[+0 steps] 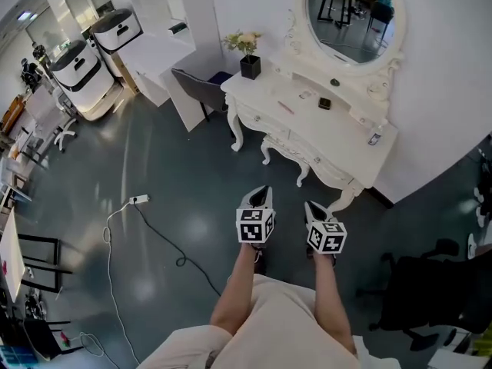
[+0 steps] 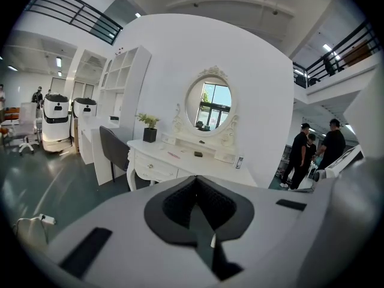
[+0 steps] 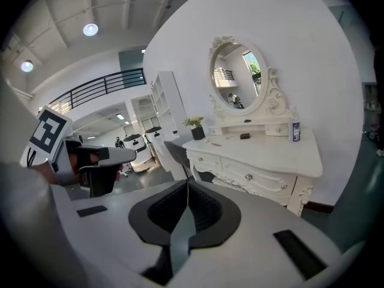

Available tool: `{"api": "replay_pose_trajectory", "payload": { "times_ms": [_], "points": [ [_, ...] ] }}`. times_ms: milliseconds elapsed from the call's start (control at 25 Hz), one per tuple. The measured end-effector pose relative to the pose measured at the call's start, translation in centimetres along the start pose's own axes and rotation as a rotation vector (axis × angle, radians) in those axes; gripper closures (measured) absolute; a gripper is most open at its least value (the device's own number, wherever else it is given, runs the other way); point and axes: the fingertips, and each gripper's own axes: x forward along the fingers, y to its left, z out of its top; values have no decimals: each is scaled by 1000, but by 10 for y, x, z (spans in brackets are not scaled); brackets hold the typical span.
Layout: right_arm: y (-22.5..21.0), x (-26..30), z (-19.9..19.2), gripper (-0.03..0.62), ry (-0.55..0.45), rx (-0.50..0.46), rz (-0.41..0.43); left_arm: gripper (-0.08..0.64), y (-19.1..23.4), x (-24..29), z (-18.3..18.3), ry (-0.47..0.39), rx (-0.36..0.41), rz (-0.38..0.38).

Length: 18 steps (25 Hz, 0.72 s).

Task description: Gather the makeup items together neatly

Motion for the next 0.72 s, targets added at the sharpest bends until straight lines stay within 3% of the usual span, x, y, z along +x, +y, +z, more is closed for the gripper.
{"api": "replay_pose_trajectory", "payload": {
  "times_ms": [320,720],
  "points": [
    [-23,49,33,548,22,-8,-38,545,21,61,33,5,15,-28],
    [-24,130,63,548,31,16,-71,545,79,124,59,38,25,-62]
  ]
}}
